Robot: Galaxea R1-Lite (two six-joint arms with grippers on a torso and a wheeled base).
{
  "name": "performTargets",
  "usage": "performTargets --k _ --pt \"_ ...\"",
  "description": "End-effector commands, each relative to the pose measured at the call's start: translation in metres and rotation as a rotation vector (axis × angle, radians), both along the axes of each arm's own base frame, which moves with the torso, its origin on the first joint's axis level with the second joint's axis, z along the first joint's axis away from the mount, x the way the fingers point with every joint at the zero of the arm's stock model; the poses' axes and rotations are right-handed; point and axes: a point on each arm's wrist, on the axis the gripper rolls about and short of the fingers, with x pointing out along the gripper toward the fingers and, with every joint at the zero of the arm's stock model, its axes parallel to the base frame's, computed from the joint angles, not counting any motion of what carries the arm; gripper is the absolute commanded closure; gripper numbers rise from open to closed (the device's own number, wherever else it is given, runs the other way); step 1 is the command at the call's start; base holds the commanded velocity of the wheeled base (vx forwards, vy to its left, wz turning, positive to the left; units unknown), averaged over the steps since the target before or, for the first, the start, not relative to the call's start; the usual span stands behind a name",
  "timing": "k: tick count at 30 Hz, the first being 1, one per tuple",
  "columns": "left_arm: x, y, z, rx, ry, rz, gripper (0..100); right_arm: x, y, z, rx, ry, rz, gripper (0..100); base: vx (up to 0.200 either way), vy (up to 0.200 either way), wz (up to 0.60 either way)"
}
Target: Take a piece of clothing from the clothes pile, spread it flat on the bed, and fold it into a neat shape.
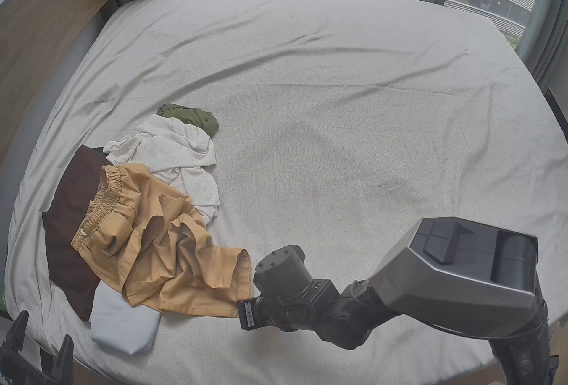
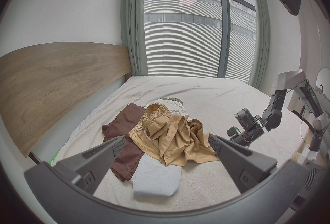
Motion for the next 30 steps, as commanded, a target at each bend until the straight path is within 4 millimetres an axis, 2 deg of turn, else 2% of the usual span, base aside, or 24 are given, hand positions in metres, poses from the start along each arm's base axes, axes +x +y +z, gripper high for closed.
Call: performTargets --k 1,6,9,11,16,25,30 --pt "0.0 0.0 -0.005 0.001 0.001 0.0 0 -0.002 -0.014 0.016 0.003 -0.01 -0.018 100 0.0 0.0 0.0" --pt "0.0 0.0 -0.005 -0.001 0.001 0.0 0 -0.001 -0.026 0.027 0.0 -0.018 -0.035 100 0.0 0.0 0.0" --pt "0.0 0.0 -0.005 0.001 0.001 0.0 0 -0.001 -0.041 0.034 -0.01 -0.014 -0.059 100 0.0 0.0 0.0" --pt "0.0 0.0 -0.005 0.001 0.001 0.0 0 -0.002 -0.046 0.036 -0.015 -0.013 -0.063 100 0.0 0.0 0.0" --pt "0.0 0.0 -0.005 0.001 0.001 0.0 0 -0.004 -0.073 0.038 -0.067 -0.017 -0.105 100 0.0 0.0 0.0" --pt "0.0 0.0 -0.005 0.002 0.001 0.0 0 -0.011 -0.099 0.039 -0.108 0.002 -0.138 100 0.0 0.0 0.0" --pt "0.0 0.0 -0.005 0.002 0.001 0.002 0 -0.013 -0.108 0.039 -0.124 -0.011 -0.161 100 0.0 0.0 0.0"
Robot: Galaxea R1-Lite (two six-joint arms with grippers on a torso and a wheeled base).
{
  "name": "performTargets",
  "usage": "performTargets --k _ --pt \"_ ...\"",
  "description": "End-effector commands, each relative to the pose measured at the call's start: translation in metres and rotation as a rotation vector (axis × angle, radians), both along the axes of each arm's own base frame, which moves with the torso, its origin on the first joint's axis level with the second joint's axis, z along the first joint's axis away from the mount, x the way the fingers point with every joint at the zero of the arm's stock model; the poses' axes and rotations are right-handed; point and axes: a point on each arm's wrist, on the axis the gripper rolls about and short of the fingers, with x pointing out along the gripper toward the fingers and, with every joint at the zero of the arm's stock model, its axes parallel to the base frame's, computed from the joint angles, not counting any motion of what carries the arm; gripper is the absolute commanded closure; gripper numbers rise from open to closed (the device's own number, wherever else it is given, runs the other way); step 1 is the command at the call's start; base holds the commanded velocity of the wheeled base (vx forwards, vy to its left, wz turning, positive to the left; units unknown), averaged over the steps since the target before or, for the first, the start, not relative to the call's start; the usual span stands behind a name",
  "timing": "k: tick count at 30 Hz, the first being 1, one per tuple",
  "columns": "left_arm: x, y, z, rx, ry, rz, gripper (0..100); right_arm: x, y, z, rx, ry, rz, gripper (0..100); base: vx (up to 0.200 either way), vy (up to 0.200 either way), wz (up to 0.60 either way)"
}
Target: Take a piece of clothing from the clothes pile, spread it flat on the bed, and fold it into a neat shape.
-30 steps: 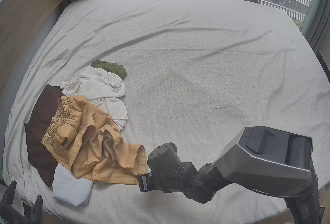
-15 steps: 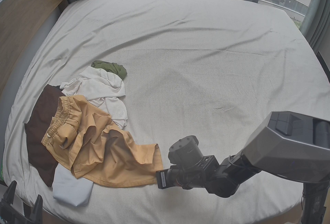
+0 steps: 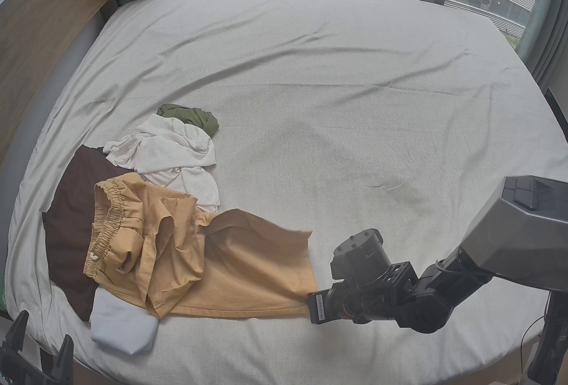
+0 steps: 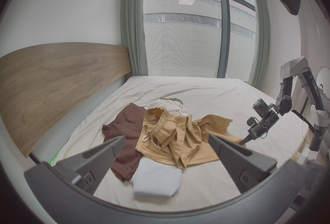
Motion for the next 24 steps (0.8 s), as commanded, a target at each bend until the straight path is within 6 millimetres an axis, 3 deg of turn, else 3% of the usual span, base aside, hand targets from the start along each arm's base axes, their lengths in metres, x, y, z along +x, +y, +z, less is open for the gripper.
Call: performTargets --k 1,24 --pt "0.0 0.0 -0.005 0.0 0.001 0.0 0 -0.004 -0.012 0.005 -0.001 -0.014 -0.016 100 0.0 0.0 0.0" --pt "0.0 0.0 -0.005 0.001 0.001 0.002 0 -0.041 -0.06 0.003 -0.042 -0.037 -0.071 100 0.0 0.0 0.0"
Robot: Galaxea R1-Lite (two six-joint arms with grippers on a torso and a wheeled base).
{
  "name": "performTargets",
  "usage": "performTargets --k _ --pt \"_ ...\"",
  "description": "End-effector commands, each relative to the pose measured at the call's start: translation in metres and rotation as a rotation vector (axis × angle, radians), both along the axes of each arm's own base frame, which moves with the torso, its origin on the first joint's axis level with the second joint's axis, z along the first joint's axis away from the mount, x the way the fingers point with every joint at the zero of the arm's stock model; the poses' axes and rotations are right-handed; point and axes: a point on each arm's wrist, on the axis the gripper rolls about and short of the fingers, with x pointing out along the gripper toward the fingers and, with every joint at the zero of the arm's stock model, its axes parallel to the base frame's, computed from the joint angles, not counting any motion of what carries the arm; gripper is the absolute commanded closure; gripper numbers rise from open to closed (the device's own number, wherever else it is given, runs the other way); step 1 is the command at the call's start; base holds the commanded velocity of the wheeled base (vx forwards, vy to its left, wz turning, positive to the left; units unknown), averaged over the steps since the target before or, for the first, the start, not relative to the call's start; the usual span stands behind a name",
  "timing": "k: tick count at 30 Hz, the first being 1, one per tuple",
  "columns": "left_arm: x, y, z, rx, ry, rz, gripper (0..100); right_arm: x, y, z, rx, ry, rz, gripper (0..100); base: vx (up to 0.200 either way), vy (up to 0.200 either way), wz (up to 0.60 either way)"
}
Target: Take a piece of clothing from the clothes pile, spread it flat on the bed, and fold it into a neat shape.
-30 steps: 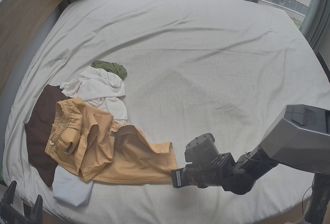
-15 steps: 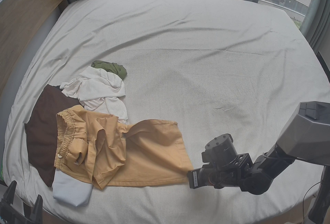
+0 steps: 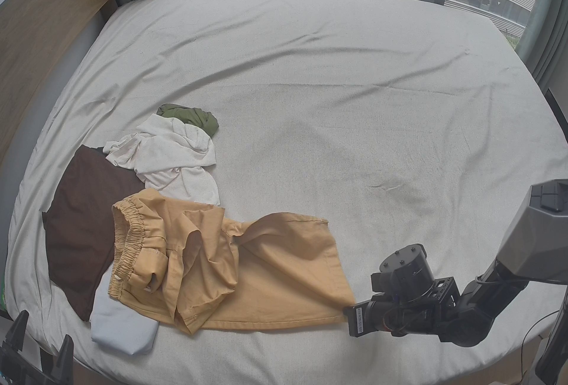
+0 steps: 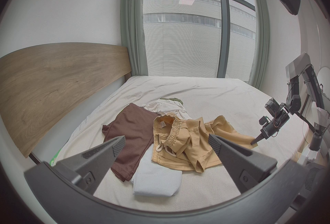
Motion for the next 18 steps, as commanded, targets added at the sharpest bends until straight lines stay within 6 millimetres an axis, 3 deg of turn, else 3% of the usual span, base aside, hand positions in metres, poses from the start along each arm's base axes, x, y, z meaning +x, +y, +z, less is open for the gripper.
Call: performTargets --k 1,18 --pt "0.0 0.0 -0.005 0.0 0.001 0.002 0 -0.006 -0.01 0.005 0.0 -0.006 -0.017 100 0.0 0.0 0.0" --pt "0.0 0.0 -0.005 0.0 0.001 0.0 0 -0.022 -0.072 0.016 -0.031 0.015 -0.148 100 0.0 0.0 0.0"
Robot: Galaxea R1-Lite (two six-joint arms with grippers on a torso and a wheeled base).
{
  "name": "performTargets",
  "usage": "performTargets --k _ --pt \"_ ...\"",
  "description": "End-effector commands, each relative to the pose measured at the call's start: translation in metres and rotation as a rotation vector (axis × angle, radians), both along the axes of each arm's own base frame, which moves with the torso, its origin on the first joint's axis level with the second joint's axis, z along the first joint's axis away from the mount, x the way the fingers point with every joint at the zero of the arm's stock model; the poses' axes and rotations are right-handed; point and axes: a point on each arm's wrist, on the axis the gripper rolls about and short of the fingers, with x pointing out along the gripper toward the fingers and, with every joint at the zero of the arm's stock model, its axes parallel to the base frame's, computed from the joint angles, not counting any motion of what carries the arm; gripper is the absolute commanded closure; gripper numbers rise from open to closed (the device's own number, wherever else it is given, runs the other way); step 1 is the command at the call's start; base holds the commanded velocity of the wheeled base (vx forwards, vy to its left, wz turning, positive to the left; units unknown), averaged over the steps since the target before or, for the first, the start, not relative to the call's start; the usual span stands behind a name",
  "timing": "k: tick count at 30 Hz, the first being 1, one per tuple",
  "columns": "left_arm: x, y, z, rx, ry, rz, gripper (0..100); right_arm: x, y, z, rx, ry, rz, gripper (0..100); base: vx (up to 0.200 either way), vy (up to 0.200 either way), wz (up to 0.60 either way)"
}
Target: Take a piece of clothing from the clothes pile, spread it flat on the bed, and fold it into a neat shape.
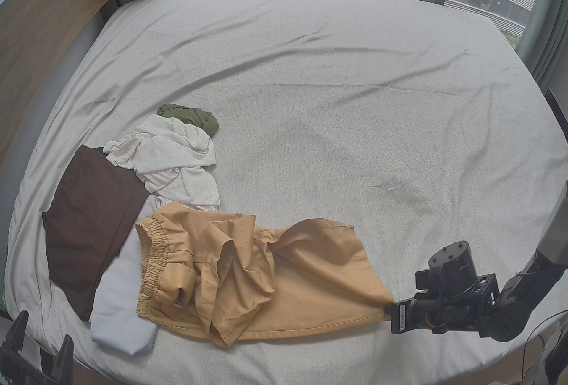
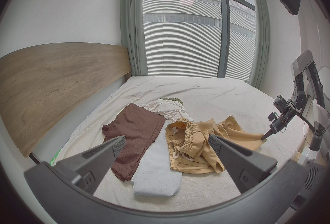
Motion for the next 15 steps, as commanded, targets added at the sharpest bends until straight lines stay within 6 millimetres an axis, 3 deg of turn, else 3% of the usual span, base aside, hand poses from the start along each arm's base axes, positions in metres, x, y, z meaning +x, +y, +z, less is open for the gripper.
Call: performTargets --k 1,15 --pt "0.0 0.0 -0.005 0.0 0.001 0.0 0 -0.006 -0.013 0.005 0.003 -0.001 -0.029 100 0.0 0.0 0.0" --pt "0.0 0.0 -0.005 0.001 0.001 0.0 0 -0.027 -0.042 -0.006 -0.028 0.043 -0.087 100 0.0 0.0 0.0"
